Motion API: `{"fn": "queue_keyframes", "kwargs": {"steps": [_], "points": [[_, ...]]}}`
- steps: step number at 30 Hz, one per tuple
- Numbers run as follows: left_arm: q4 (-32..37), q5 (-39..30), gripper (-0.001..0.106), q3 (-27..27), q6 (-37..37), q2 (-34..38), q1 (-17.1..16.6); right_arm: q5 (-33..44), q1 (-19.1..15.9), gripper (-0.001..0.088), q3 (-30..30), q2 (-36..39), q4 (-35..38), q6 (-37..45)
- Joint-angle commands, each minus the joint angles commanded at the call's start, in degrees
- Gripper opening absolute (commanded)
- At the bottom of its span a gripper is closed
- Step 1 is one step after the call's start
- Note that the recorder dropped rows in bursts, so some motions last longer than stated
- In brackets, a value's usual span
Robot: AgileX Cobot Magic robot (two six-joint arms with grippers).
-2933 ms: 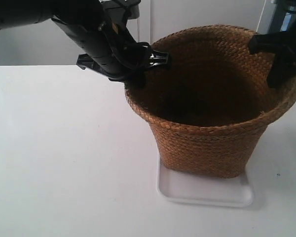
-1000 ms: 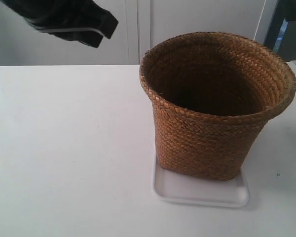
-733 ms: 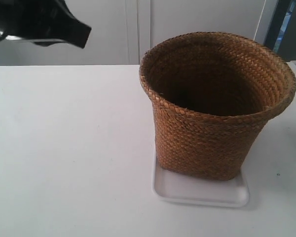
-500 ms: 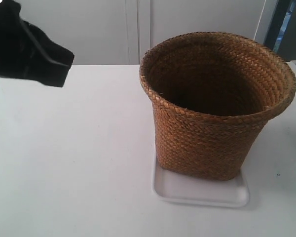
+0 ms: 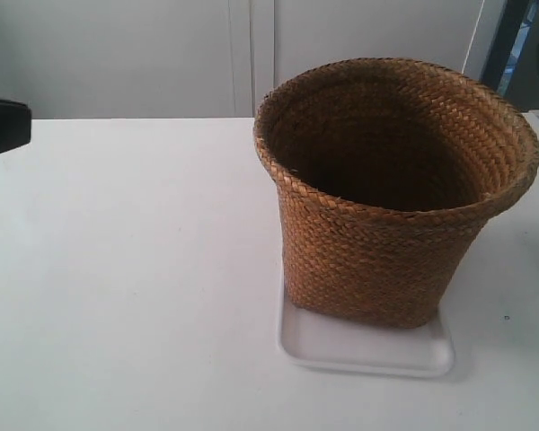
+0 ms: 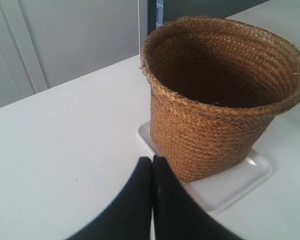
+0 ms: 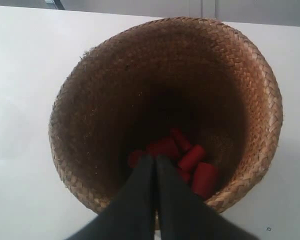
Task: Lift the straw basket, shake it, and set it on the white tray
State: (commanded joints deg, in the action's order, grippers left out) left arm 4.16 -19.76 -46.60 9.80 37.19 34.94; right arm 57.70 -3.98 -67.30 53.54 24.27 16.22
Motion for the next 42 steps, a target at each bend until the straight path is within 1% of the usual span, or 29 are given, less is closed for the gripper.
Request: {"fn": "queue_keyframes", "kwargs": {"steps": [8,10,11,12,14,15,16,17,18,19,22,24,28,34,39,42], "points": [[1.2,0.4,0.0,0.0,-1.0,-0.1,0.0,0.0,0.0,0.0,0.0,0.0,0.0,0.0],[6.3,-0.5,0.0,0.0,-1.3,-0.1,0.0,0.0,0.0,0.0,0.0,0.0,0.0,0.0],[6.9,-3.8,0.0,0.2,-1.3,-0.6,-1.2,0.0,0.0,0.0,0.0,0.0,0.0,0.0],[6.7,-5.8,0.0,0.5,-1.3,-0.8,-2.7,0.0,0.0,0.0,0.0,0.0,0.0,0.0],[6.7,-6.3,0.0,2.9,-1.3,-1.4,-9.0,0.0,0.0,0.0,0.0,0.0,0.0,0.0],[6.6,-6.0,0.0,4.9,-0.9,-2.3,-13.1,0.0,0.0,0.0,0.0,0.0,0.0,0.0],[6.4,-5.7,0.0,6.2,-0.5,-3.3,-16.0,0.0,0.0,0.0,0.0,0.0,0.0,0.0],[5.5,-4.7,0.0,8.8,-0.5,-5.0,-19.5,0.0,0.0,0.0,0.0,0.0,0.0,0.0],[5.3,-3.7,0.0,10.7,-0.5,-6.7,-21.8,0.0,0.0,0.0,0.0,0.0,0.0,0.0],[5.1,-2.3,0.0,13.2,-0.5,-9.8,-24.8,0.0,0.0,0.0,0.0,0.0,0.0,0.0],[5.1,0.0,0.0,18.0,-0.8,-15.1,-28.5,0.0,0.0,0.0,0.0,0.0,0.0,0.0],[5.3,1.5,0.0,20.7,-0.8,-18.5,-30.3,0.0,0.0,0.0,0.0,0.0,0.0,0.0],[5.3,4.5,0.0,25.7,-0.8,-24.1,-33.7,0.0,0.0,0.0,0.0,0.0,0.0,0.0],[5.3,9.8,0.0,31.7,-0.8,-30.5,-36.6,0.0,0.0,0.0,0.0,0.0,0.0,0.0],[4.6,11.7,0.0,35.6,-0.6,-35.7,-37.1,0.0,0.0,0.0,0.0,0.0,0.0,0.0],[3.0,15.0,0.0,37.9,-0.6,-37.2,-37.1,0.0,0.0,0.0,0.0,0.0,0.0,0.0]]}}
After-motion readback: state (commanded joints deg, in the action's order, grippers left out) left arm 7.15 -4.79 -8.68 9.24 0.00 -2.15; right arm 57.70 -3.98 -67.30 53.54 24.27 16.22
